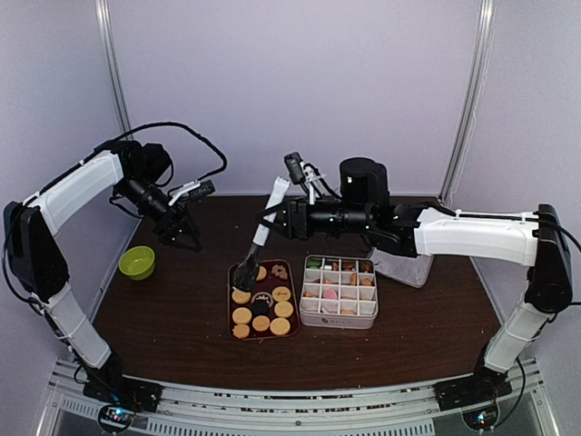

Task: Pack the cookies
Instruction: Pick up the fake cookies from the plate.

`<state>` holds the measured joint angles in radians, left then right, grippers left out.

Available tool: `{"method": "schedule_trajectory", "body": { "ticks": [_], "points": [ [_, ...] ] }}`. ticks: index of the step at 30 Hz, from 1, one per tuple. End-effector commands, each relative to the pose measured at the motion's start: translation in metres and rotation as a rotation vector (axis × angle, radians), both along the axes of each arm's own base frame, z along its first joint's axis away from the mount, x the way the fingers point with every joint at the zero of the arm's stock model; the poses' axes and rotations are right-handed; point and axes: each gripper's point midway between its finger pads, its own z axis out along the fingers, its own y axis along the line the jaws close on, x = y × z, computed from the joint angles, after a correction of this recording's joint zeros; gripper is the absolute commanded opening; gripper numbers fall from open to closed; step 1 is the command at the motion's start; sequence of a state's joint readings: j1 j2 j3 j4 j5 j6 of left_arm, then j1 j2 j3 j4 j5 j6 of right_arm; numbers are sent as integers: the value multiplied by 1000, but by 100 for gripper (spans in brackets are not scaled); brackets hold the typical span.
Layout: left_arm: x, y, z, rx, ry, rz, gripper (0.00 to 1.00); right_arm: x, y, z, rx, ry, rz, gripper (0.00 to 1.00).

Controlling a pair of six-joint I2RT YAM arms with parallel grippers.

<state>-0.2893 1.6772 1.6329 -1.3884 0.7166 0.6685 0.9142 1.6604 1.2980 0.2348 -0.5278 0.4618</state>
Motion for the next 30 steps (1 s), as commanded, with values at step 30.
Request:
{"method": "schedule_trajectory", "body": {
  "ticks": [30],
  "points": [
    [5,79,-16,175,-80,327,94,-23,37,-91,-370,-336,-349,37]
  ]
}}
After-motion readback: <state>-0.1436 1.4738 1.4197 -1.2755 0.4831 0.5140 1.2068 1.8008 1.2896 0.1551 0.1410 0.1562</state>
